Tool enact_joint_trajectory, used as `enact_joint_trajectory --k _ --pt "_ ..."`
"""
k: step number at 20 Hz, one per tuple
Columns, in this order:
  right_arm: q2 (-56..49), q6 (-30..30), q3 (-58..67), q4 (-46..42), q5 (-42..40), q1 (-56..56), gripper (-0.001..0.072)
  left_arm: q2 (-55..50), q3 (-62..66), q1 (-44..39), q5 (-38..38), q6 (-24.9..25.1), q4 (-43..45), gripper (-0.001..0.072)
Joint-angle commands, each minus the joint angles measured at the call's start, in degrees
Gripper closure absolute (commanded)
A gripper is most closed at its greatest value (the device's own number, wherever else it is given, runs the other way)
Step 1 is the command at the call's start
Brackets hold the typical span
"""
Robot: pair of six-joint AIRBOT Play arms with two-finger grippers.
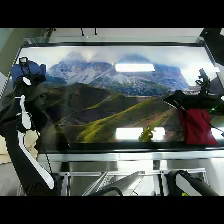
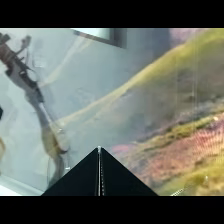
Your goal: Fold the shirts.
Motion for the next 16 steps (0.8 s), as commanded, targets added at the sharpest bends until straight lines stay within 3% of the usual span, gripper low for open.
enact_joint_trajectory --k 1,6,8,12,16 --pt "-0.1 0.0 0.0 0.1 0.1 0.0 0.0695 6.8 0.9 -1.6 -1.1 0.9 -8.5 0.0696" --pt "-0.3 0.0 0.0 0.1 0.0 0.0 0.0695 24.7 -2.3 -7.3 -9.0 1.6 -15.8 0.0697" --pt "-0.3 0.0 0.0 0.1 -0.9 0.0 0.0695 32.4 -5.6 -10.2 -18.2 1.8 -17.9 0.0697" --pt "-0.3 0.0 0.0 0.1 -1.5 0.0 0.0695 40.7 -11.6 -17.9 -44.0 0.2 -20.1 0.0698" --pt "-0.8 0.0 0.0 0.1 1.4 0.0 0.0695 45.2 -26.6 -28.3 -50.4 -3.5 -20.2 0.0697"
